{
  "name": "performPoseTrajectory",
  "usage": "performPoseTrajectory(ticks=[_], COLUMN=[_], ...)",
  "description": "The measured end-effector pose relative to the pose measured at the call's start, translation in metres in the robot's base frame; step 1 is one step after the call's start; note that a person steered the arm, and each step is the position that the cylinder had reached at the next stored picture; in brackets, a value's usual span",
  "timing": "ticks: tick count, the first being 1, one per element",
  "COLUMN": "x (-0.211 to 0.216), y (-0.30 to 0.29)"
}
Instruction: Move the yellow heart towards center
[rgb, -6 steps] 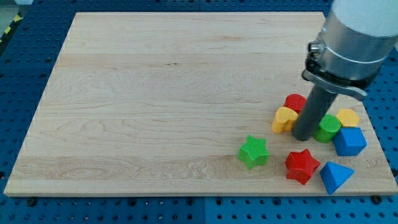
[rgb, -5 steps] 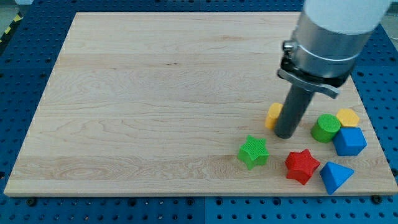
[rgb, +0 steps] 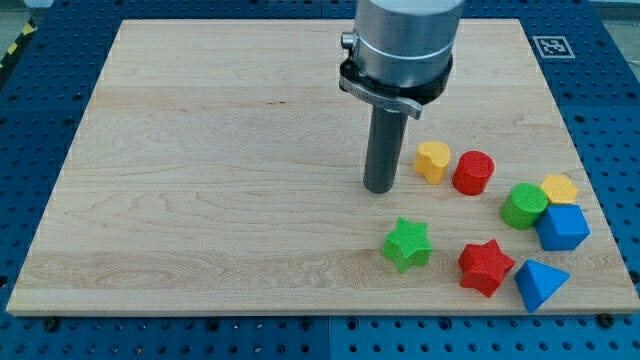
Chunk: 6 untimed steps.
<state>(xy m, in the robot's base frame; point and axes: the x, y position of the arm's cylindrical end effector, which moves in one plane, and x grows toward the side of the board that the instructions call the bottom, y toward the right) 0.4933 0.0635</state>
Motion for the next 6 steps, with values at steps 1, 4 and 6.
performPoseTrajectory(ticks=[1, 4, 6], x=[0.001, 0.024, -0.011], y=[0.041, 0.060, 0.060])
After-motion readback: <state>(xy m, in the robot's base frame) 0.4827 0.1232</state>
